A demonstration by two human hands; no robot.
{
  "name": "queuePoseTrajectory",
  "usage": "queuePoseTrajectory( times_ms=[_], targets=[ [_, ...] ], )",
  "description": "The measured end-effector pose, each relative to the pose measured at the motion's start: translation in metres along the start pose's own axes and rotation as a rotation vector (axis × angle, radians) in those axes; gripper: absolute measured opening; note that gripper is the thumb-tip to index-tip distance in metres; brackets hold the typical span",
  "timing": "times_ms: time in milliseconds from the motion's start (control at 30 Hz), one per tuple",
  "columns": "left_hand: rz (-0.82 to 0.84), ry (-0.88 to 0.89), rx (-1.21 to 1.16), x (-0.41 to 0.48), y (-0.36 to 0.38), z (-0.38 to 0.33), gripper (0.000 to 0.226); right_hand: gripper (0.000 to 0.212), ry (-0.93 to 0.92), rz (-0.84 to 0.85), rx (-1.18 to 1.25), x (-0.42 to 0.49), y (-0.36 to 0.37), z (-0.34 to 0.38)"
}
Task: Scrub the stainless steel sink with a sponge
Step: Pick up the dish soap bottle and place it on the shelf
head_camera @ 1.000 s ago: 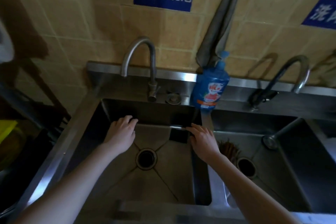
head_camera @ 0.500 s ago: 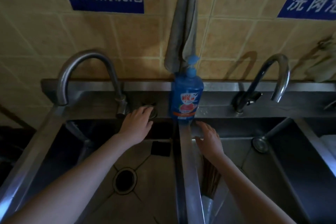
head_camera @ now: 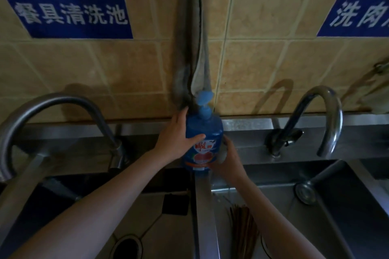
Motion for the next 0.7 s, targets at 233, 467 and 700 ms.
queuePoseTrajectory(
  times_ms=[233, 467, 700],
  targets=[
    [-0.168, 0.083, -0.063, 0.031, 0.018, -0.009, 0.063, 0.103, 0.048, 0.152, 0.187, 0.032, 0.023, -0.013],
    [-0.282, 0.093, -0.159, 0.031, 0.026, -0.009, 0.046, 0.108, 0.063, 0.199, 0.3, 0.043, 0.024, -0.023],
    [-0.248, 0.102, -0.206, 0.024, 0.029, -0.018, 0.038, 0.095, 0.032, 0.226, 0.321, 0.038, 0.024, -0.024]
  ],
)
Point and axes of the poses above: each hand's wrist, its own x-axis towards the middle knuckle, its own y-axis out of the palm, z = x × y, the point moved 2 cm from there along x, towards the middle knuckle, and after that the axes turned 15 degrees about y, right-handed, at the moved point
